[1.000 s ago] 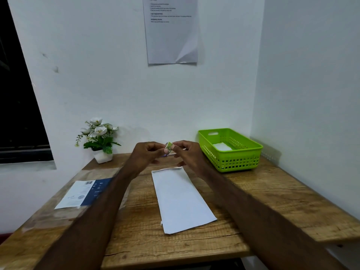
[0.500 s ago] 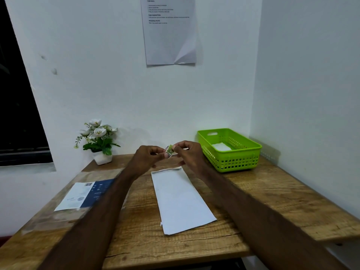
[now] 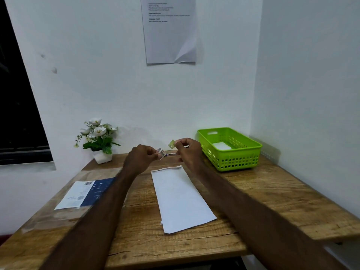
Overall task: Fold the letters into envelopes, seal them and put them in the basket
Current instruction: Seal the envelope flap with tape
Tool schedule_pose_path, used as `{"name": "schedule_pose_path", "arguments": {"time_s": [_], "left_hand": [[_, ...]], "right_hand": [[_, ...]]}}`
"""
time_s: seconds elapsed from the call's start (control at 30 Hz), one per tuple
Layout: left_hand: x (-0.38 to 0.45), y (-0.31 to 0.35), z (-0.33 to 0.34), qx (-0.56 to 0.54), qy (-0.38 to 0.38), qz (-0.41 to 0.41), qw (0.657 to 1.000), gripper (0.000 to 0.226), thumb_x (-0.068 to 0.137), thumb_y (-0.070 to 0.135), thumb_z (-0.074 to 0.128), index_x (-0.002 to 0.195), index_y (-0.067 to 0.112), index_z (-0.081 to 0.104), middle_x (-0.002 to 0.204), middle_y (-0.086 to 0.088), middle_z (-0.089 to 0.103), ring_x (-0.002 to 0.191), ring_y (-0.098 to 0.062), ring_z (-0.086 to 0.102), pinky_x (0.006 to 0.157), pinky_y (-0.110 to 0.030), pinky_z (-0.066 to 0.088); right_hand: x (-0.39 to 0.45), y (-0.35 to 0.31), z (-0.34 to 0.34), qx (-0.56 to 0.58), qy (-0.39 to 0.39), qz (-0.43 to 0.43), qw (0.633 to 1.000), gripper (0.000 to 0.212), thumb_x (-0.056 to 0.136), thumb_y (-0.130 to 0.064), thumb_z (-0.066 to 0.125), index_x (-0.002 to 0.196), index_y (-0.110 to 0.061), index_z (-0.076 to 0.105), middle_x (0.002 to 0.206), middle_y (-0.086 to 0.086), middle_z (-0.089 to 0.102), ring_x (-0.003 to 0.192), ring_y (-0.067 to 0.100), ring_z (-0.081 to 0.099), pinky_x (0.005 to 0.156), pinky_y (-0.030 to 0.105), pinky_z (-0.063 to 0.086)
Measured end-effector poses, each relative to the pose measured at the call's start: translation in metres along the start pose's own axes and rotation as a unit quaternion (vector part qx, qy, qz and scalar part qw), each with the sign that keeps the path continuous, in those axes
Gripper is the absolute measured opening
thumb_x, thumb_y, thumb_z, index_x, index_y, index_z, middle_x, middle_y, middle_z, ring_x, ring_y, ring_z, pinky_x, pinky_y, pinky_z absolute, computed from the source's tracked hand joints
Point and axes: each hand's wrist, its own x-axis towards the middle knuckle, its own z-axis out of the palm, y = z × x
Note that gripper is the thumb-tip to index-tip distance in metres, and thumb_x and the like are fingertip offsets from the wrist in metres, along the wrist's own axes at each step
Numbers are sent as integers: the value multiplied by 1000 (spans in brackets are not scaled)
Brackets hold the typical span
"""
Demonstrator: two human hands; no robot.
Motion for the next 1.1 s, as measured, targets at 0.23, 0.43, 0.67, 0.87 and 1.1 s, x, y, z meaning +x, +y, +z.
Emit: {"name": "schedule_pose_path", "arguments": {"time_s": [0.23,0.43,0.67,0.87,1.1], "left_hand": [[8,-26,5,226,54,-36,972,20,87,42,75,90,23,82,84,0,77,78,-19,68,66,-30,51],[4,-22,12,297,33,-52,953,28,90,34,71,115,24,76,111,-6,73,109,-25,65,80,-36,52],[-4,23,12,-38,107,-39,993,59,93,66,53,79,14,77,76,0,75,74,-18,70,72,-36,53],[-8,34,23,-172,77,-41,981,43,83,61,72,71,20,77,65,10,72,58,-7,66,62,-35,56],[-7,35,25,-215,98,-43,971,15,90,25,70,83,17,80,78,3,77,77,-25,73,65,-39,61]], "right_hand": [[-6,-5,-11,106,-9,106,989,15,90,-6,68,99,4,75,74,12,60,54,15,51,42,23,47],[-7,-7,-4,191,-2,207,959,13,90,-16,72,96,-5,71,76,2,65,53,13,55,43,25,49],[-11,-9,-4,245,-6,234,941,17,91,-21,72,102,-8,72,83,2,69,61,13,60,51,26,53],[-15,-13,-4,249,-31,239,938,19,92,-24,71,104,-9,72,93,2,70,70,15,62,53,25,56],[-16,-13,-2,244,-42,248,936,23,91,-26,71,106,-9,73,96,3,71,74,16,62,54,25,56]]}}
